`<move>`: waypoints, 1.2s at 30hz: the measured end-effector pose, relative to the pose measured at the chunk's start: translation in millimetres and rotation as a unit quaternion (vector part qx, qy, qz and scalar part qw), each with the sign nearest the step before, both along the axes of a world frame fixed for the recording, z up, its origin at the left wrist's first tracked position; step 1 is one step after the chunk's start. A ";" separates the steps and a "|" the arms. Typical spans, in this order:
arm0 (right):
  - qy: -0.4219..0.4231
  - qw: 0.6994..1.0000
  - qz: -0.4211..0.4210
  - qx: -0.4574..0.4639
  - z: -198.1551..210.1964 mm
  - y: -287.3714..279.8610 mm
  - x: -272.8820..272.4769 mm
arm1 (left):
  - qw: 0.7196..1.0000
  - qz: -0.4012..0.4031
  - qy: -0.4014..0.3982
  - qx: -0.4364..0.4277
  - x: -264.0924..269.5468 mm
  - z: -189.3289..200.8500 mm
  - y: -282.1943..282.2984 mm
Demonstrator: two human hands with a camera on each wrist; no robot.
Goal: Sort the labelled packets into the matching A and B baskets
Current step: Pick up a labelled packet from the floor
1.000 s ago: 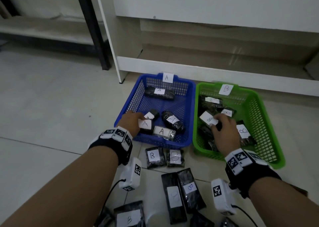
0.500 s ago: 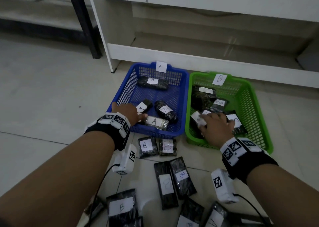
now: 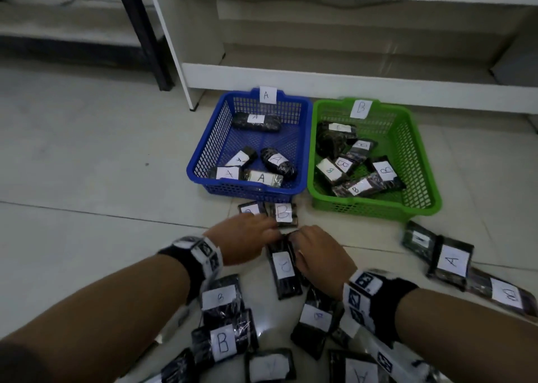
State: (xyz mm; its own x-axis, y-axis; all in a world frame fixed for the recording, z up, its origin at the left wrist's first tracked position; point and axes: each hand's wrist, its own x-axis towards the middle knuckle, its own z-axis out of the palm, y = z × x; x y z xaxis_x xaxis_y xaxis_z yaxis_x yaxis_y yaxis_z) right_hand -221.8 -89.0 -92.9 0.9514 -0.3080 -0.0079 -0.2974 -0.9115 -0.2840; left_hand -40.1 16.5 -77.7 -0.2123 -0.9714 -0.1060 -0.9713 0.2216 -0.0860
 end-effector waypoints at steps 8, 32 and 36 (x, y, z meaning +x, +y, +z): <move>0.223 0.952 -0.186 0.092 -17.7 -15.5 3.8 | 0.982 0.082 -0.015 0.169 -35.4 -18.9 -8.8; -0.278 0.864 -0.419 0.025 119.9 -160.4 -38.3 | 0.931 0.260 0.230 -0.111 -32.2 81.9 -109.4; -0.316 0.830 -0.459 0.034 115.5 -183.5 -54.7 | 0.876 0.324 0.340 -0.112 -54.3 71.6 -163.3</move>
